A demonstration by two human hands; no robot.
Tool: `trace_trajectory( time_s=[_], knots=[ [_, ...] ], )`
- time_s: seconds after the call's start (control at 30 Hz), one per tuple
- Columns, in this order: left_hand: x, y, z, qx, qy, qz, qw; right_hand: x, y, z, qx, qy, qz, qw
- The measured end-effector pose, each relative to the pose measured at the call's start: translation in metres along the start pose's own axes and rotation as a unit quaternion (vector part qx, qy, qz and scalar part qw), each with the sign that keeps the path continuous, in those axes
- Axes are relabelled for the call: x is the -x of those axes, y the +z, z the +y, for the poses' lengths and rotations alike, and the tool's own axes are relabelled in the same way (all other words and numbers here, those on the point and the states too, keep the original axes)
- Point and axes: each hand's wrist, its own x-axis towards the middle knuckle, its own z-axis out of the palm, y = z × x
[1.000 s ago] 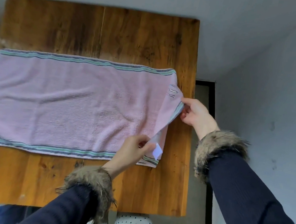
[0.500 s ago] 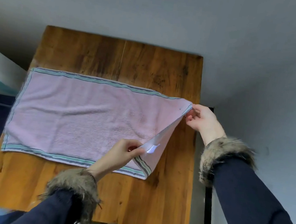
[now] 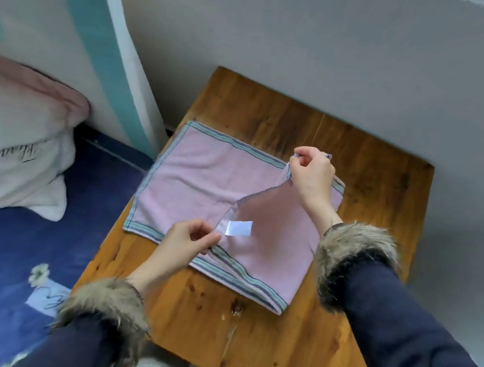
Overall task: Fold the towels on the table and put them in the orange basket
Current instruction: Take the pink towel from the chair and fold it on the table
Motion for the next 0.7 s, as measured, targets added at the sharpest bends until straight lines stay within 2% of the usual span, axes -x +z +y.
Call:
trace_trajectory(
  time_s=[0.2, 0.3, 0.47, 0.53, 0.63, 0.7],
  knots=[
    [0.003, -0.088, -0.022, 0.028, -0.005, 0.067, 0.997, -0.002, 0.083, -0.079, 0.030, -0.057, -0.048, 0.997],
    [-0.003, -0.112, -0.043, 0.031, -0.043, 0.122, 0.991, -0.005, 0.121, -0.099, 0.062, -0.084, -0.078, 0.991],
    [-0.018, -0.121, -0.090, -0.051, -0.122, 0.187, 0.973, -0.008, 0.176, -0.104, 0.163, -0.175, -0.159, 0.958],
    [-0.024, -0.120, -0.109, -0.071, -0.143, 0.187, 0.969, -0.011, 0.195, -0.100, 0.178, -0.170, -0.190, 0.951],
    [-0.033, -0.118, -0.129, -0.165, -0.137, 0.201, 0.956, -0.018, 0.215, -0.088, 0.164, -0.097, -0.230, 0.954],
    [-0.038, -0.116, -0.133, -0.185, -0.129, 0.224, 0.948, -0.023, 0.220, -0.078, 0.175, -0.078, -0.231, 0.954]
  ],
)
